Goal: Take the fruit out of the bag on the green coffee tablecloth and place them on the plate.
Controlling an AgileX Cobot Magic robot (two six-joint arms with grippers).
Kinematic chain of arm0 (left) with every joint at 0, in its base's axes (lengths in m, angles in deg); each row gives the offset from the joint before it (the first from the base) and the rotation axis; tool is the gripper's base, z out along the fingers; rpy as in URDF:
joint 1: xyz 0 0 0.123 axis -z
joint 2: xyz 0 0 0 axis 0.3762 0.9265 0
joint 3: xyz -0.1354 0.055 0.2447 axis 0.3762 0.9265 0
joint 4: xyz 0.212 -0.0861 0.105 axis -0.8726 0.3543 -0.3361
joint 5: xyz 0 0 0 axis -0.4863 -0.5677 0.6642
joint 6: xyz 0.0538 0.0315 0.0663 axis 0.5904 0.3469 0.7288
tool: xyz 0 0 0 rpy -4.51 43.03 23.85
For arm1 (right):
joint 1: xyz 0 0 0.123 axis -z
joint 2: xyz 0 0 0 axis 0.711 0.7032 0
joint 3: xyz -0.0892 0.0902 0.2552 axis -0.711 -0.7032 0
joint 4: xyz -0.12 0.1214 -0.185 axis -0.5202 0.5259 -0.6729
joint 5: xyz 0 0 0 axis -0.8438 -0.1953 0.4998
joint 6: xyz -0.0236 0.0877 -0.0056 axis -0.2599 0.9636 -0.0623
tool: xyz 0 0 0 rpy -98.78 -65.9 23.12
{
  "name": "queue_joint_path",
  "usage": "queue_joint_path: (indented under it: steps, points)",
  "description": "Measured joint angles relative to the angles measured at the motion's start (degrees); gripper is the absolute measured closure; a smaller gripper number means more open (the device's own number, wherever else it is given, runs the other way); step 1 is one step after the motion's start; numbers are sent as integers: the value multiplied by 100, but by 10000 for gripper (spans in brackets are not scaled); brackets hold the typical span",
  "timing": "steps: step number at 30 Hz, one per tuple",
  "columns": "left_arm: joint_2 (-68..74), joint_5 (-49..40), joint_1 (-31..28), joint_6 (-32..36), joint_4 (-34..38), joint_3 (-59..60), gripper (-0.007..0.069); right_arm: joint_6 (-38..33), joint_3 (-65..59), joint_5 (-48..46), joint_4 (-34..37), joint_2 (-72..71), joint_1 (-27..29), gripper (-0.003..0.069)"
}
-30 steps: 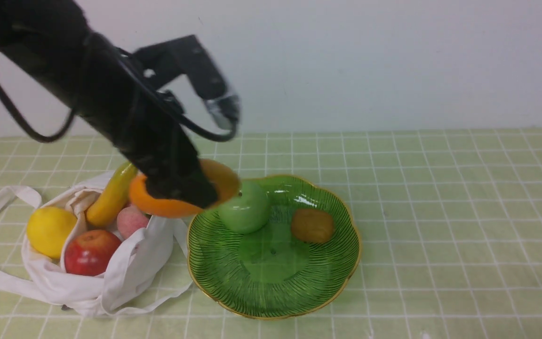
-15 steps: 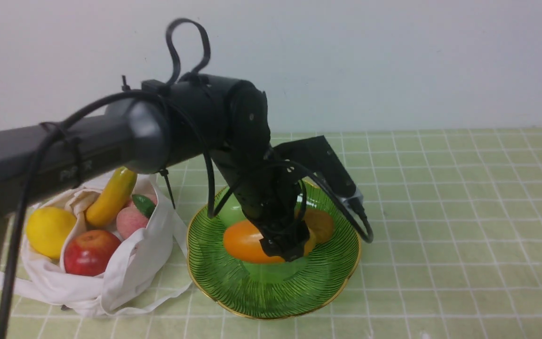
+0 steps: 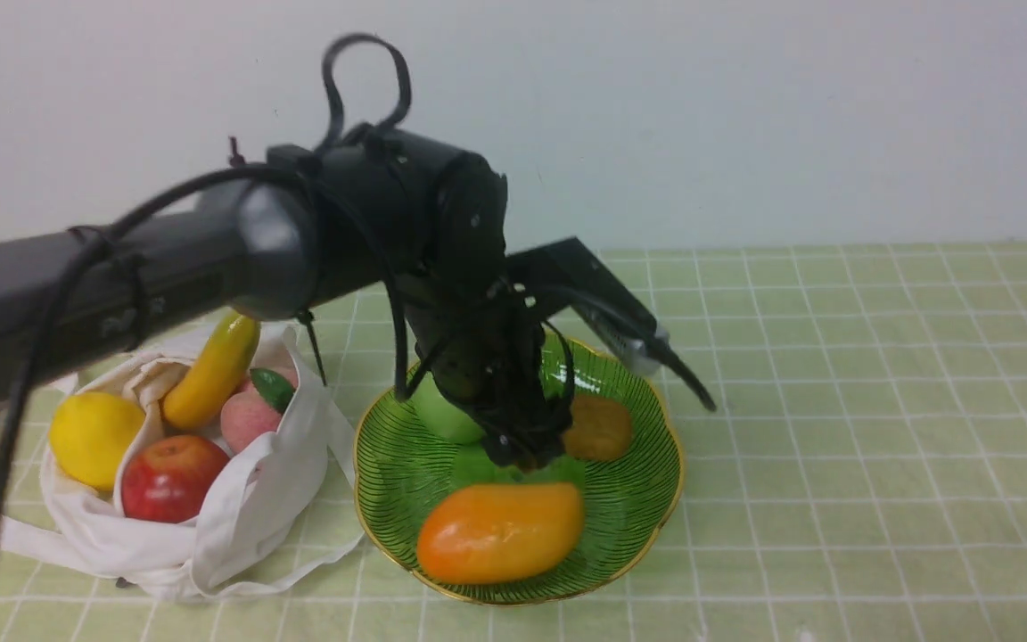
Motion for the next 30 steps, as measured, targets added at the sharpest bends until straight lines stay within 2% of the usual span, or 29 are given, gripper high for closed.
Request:
queue_joint_path:
  steps: [1,2,4,5,6,7,14,18,20,23,26,30]
  points:
    - [-42,-23,0,-78,-11,0,191,0,0,0,0,0,0,671]
    - [-467,-137,0,-372,-80,0,340,0,0,0,0,0,0,671]
    - [-948,-294,0,-659,-80,0,515,0,0,0,0,0,0,671]
    - [-1005,-294,0,-659,-80,0,515,0,0,0,0,0,0,671]
    - [-1461,-432,0,-848,-80,0,583,0,0,0,0,0,0,671]
    - [-1863,-559,0,-1014,-80,0,610,0,0,0,0,0,0,671]
    - [-3621,-589,0,-1806,-80,403,632,0,0,-5,0,0,0,671]
    - [-4669,108,0,-2200,-80,1383,632,0,0,-5,0,0,0,671]
    - [-5688,964,0,-2656,-80,2406,632,0,0,-5,0,0,0,671]
    - [-6584,1753,0,-3070,-80,3428,632,0,0,-5,0,0,0,671]
    - [-7367,2270,0,-3290,-80,4260,632,0,0,-5,0,0,0,671]
    - [-8401,2426,0,-3356,-80,5059,632,0,0,-5,0,0,0,671]
